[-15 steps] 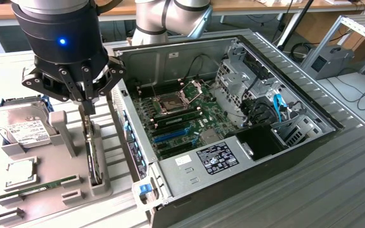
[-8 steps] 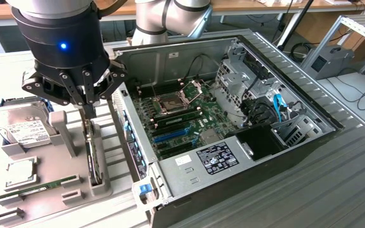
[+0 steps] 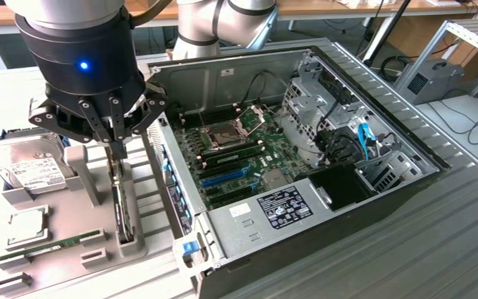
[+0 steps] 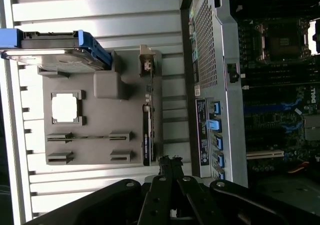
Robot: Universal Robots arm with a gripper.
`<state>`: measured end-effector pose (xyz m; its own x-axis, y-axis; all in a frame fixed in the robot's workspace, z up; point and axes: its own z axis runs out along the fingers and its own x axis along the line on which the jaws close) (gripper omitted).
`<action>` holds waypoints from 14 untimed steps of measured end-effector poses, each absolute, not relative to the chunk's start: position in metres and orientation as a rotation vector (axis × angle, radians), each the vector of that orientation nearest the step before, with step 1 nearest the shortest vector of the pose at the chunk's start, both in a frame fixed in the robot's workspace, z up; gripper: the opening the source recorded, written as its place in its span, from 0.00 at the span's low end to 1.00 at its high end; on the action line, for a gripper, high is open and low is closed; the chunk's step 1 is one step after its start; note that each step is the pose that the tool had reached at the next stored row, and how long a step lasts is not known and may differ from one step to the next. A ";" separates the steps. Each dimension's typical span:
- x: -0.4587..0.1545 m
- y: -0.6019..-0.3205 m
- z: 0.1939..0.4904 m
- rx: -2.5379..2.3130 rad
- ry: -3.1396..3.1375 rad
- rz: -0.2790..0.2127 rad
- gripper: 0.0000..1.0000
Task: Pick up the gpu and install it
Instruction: 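Reach for the gpu, then pick up the gpu and move the gpu toward the slot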
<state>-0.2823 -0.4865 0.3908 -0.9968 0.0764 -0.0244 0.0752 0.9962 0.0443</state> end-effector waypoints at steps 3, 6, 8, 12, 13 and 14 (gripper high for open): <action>-0.282 -0.487 0.391 0.118 3.113 0.068 0.11; -0.282 -0.487 0.391 0.118 3.113 0.068 0.11; -0.282 -0.487 0.391 0.118 3.112 0.068 0.11; -0.282 -0.487 0.391 0.118 3.112 0.068 0.11; -0.282 -0.487 0.391 0.118 3.112 0.068 0.11; -0.282 -0.487 0.391 0.118 3.113 0.067 0.42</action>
<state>-0.2823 -0.4866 0.3905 -0.9968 0.0763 -0.0244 0.0751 0.9962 0.0443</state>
